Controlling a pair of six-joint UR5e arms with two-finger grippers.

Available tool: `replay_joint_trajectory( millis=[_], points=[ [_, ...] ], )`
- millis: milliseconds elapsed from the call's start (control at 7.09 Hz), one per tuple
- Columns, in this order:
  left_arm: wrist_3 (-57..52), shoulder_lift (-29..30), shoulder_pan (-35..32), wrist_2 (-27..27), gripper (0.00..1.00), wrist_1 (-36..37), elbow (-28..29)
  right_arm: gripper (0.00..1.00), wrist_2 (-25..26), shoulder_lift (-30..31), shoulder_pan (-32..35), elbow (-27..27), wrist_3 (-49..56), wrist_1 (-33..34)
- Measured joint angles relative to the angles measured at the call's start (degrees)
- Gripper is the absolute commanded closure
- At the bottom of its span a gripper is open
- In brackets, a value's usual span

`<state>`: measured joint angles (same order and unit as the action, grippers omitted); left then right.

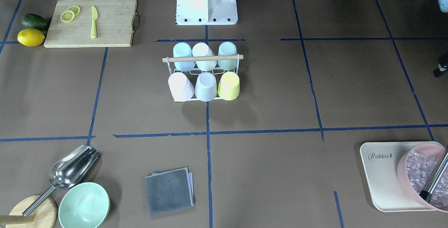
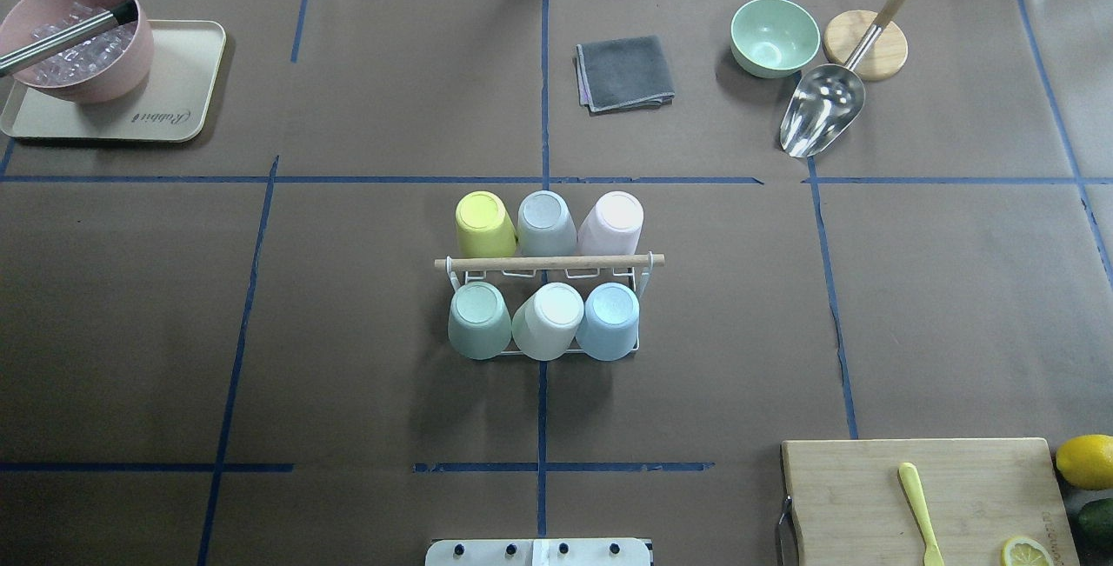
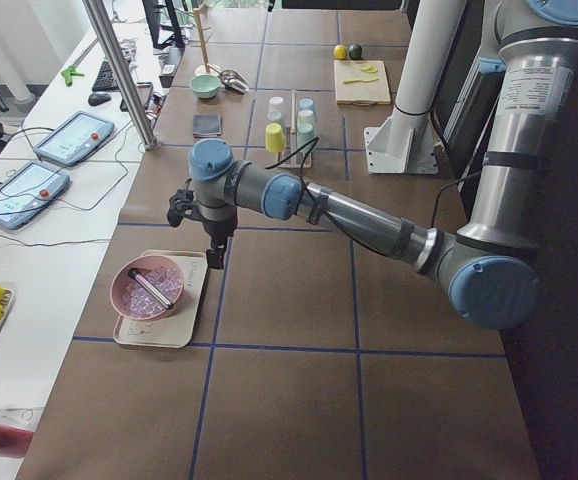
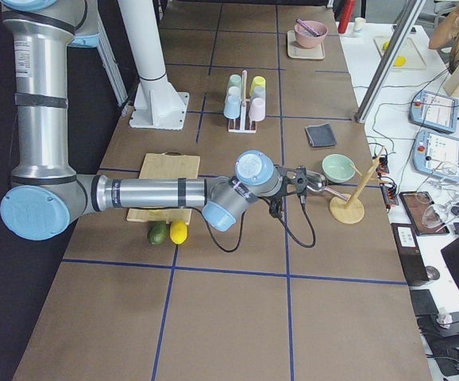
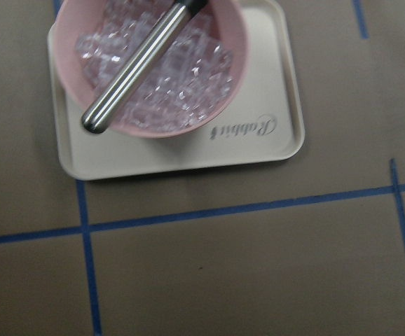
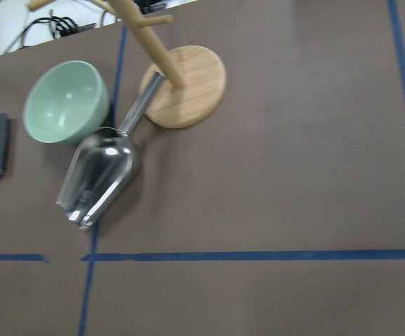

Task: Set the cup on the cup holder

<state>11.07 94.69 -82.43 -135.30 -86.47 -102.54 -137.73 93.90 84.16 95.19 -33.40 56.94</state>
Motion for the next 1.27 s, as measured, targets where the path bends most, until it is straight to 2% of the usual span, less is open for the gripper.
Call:
replay_joint_trajectory(
  millis=[282,564,846,1269],
  points=[
    [-1.02,-5.36,-1.82,1.20,0.00,-0.24,1.24,0.00,1.43,0.05,2.67,5.81,8.03,21.65],
    [-6.91,-9.09,-3.66,2.49,0.00,-0.23,2.99,0.00,4.13,0.24,5.59,7.85,21.60,36.40],
    [-8.97,-10.25,-4.79,2.41,0.00,-0.29,4.55,0.00,7.66,0.25,9.24,5.41,32.05,43.80],
    [-8.97,-10.18,-6.65,1.19,0.00,-0.34,4.80,0.00,10.89,0.12,12.15,3.41,34.19,44.47]
  ],
)
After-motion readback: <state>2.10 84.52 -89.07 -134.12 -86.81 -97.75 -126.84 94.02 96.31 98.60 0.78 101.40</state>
